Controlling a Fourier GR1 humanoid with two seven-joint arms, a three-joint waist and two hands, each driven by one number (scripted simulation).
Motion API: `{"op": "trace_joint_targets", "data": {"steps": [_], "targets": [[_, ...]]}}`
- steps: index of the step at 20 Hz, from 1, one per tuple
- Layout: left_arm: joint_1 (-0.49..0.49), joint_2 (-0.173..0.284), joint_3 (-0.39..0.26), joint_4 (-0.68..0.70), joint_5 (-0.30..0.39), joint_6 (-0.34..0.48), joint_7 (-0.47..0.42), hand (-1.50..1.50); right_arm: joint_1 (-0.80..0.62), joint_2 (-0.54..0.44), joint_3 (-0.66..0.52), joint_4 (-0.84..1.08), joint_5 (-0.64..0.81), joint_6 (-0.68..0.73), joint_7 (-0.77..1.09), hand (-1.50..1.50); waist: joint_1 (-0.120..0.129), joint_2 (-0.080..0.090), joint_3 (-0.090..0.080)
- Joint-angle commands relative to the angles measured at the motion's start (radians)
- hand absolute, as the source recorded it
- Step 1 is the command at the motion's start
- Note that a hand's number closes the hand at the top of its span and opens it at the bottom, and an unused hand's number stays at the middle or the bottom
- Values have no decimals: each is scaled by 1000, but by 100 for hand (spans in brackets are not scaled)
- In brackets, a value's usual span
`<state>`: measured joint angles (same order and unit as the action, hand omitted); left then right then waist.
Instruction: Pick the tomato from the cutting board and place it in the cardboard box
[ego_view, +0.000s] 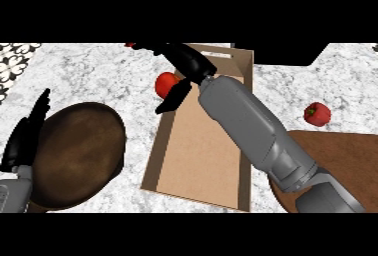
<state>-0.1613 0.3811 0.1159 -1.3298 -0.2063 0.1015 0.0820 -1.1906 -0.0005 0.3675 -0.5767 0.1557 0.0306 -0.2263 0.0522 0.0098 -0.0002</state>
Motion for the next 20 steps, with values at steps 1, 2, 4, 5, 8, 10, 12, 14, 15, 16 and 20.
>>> {"op": "trace_joint_targets", "data": {"steps": [1, 2, 4, 5, 8, 10, 12, 14, 15, 16, 20], "targets": [[1, 29, 31, 53, 7, -19, -61, 0, -17, 0, -41, 29, -86, -71, -81, -150, 0, 5, -1], [28, 12, 25, 32, 2, -5, -54, 0, 3, 0, -89, 30, -84, -57, -107, -150, -19, 0, 0], [34, 21, 30, -19, 22, -29, 5, 0, -29, -3, -171, 43, -131, -36, -85, -150, -21, -4, 1], [-3, 0, 20, 21, -5, 5, -7, 0, -42, 0, -160, 41, -164, -53, -60, -150, -21, -2, 0], [24, 2, 26, 34, -6, 2, -38, 0, -20, -121, -249, 66, -200, 90, -165, -150, -33, -1, 0], [71, 9, 26, -42, -2, -9, -32, 0, -48, -135, -285, 106, -221, 131, -153, -150, -22, -3, 0], [-6, -15, 25, 41, -24, 23, -27, 0, -38, -159, -297, 150, -215, 165, -195, -150, -32, 0, 0], [32, -11, 30, 40, -14, 10, -66, 0, -45, -247, -333, 192, -234, 230, -212, -150, -23, 3, 0], [90, -23, 16, -44, -11, 8, -26, 0, -31, -290, -340, 199, -234, 245, -205, -150, -17, -1, 1], [-2, 6, 36, 1, -6, -7, -15, 0, -43, -294, -339, 224, -217, 229, -222, -150, -23, 3, 1], [51, -16, 24, -41, -9, -4, 0, 0, -16, -407, -364, 280, -213, 312, -286, -150, -16, 4, 1]]}}
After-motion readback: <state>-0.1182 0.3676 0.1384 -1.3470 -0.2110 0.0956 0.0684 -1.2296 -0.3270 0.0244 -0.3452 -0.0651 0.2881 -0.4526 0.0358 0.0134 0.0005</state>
